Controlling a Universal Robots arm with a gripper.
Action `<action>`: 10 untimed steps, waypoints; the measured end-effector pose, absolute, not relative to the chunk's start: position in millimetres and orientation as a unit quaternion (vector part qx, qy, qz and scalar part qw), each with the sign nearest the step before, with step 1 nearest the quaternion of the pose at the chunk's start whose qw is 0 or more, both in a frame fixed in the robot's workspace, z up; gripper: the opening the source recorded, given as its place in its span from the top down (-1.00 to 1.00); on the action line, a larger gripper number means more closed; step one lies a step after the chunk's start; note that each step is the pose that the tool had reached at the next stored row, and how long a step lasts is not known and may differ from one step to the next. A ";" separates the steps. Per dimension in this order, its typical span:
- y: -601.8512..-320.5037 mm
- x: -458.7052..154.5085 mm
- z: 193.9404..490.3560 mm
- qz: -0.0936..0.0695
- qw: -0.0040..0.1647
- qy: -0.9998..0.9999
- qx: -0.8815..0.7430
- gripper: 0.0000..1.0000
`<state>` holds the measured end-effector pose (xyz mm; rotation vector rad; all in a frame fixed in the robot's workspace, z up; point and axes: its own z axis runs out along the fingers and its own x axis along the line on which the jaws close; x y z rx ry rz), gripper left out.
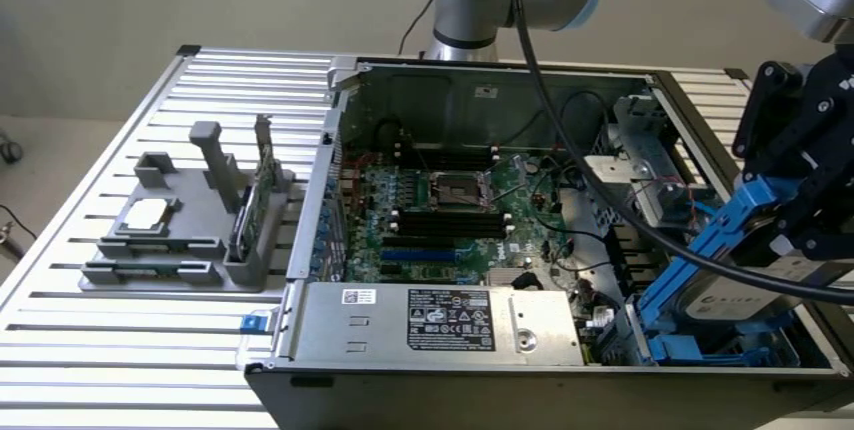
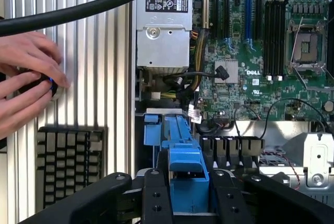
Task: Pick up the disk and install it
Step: 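Insert the disk into the insertion slot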
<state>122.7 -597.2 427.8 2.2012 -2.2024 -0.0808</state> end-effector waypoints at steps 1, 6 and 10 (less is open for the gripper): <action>-597.2 122.5 427.4 -0.026 0.013 -0.707 0.707 0.35; -597.3 121.8 426.1 -0.026 0.013 -0.707 0.707 0.35; -597.1 121.4 425.4 -0.026 0.013 -0.707 0.707 0.35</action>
